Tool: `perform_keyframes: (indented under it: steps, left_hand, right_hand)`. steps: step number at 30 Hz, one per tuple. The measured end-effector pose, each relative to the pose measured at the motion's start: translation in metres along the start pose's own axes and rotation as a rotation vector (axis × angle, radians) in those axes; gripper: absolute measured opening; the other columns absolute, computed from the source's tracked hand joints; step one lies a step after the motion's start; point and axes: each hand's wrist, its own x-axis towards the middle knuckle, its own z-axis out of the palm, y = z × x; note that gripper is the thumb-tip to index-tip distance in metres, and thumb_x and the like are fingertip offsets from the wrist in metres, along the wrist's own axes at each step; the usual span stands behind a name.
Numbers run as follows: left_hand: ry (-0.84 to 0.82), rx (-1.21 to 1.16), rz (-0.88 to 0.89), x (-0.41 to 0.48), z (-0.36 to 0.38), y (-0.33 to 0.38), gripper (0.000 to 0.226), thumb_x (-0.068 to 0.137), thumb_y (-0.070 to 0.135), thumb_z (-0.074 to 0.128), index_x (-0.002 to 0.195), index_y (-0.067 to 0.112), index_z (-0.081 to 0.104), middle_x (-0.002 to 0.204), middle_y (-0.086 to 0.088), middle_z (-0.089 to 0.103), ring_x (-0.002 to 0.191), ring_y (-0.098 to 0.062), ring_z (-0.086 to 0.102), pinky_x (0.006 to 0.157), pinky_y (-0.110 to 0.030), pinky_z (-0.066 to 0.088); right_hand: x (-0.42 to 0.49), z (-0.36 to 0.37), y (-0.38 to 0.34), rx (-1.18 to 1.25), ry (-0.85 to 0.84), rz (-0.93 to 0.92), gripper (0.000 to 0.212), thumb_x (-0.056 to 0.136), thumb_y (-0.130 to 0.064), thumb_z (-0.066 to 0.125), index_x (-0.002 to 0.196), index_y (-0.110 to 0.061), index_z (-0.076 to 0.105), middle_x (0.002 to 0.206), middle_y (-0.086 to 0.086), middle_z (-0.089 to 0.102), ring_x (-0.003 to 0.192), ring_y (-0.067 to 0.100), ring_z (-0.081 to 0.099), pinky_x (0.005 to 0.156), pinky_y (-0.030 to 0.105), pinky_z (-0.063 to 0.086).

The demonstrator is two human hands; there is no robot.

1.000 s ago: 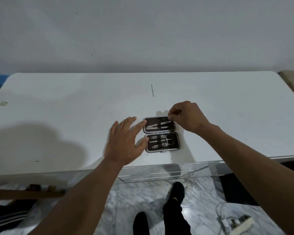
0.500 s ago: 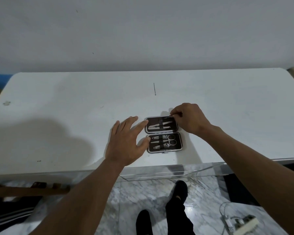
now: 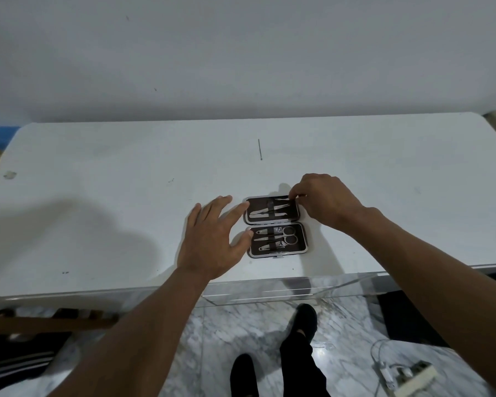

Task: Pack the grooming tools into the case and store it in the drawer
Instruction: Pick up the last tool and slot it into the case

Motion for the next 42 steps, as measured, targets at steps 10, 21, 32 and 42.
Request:
perform_keyframes:
  steps: [10, 21, 32, 42]
  left_hand:
    - [0.000, -0.003, 0.003, 0.001, -0.001, 0.000, 0.058, 0.090, 0.057, 0.042, 0.144, 0.038, 0.042, 0.148, 0.004, 0.045, 0.140, -0.016, 0.036, 0.119, -0.046, 0.021]
    - [0.000, -0.009, -0.003, 0.000, -0.001, 0.000, 0.058, 0.089, 0.058, 0.041, 0.144, 0.038, 0.042, 0.148, 0.004, 0.045, 0.140, -0.016, 0.036, 0.119, -0.047, 0.022]
    - [-0.005, -0.004, -0.005, 0.001, -0.001, 0.000, 0.057, 0.090, 0.057, 0.042, 0.144, 0.039, 0.042, 0.149, 0.004, 0.044, 0.140, -0.015, 0.035, 0.119, -0.047, 0.021]
    - [-0.008, -0.004, -0.008, 0.001, -0.001, 0.000, 0.058, 0.089, 0.057, 0.043, 0.144, 0.039, 0.042, 0.148, 0.004, 0.044, 0.140, -0.015, 0.035, 0.119, -0.047, 0.021]
  right_hand:
    - [-0.002, -0.006, 0.006, -0.067, -0.051, -0.076, 0.026, 0.093, -0.012, 0.054, 0.111, -0.022, 0.068, 0.107, 0.007, 0.064, 0.098, 0.029, 0.061, 0.082, 0.037, 0.049]
    - [0.001, -0.004, -0.009, -0.091, -0.045, -0.117, 0.029, 0.088, -0.005, 0.048, 0.103, -0.017, 0.069, 0.102, 0.008, 0.061, 0.087, 0.034, 0.061, 0.077, 0.042, 0.052]
    - [0.008, 0.008, -0.019, -0.128, 0.002, -0.152, 0.025, 0.084, -0.002, 0.049, 0.096, -0.015, 0.066, 0.093, 0.006, 0.063, 0.083, 0.031, 0.060, 0.069, 0.036, 0.049]
    - [0.016, 0.017, -0.024, -0.113, 0.022, -0.162, 0.022, 0.085, -0.002, 0.049, 0.097, -0.011, 0.066, 0.093, 0.007, 0.066, 0.085, 0.029, 0.061, 0.069, 0.032, 0.045]
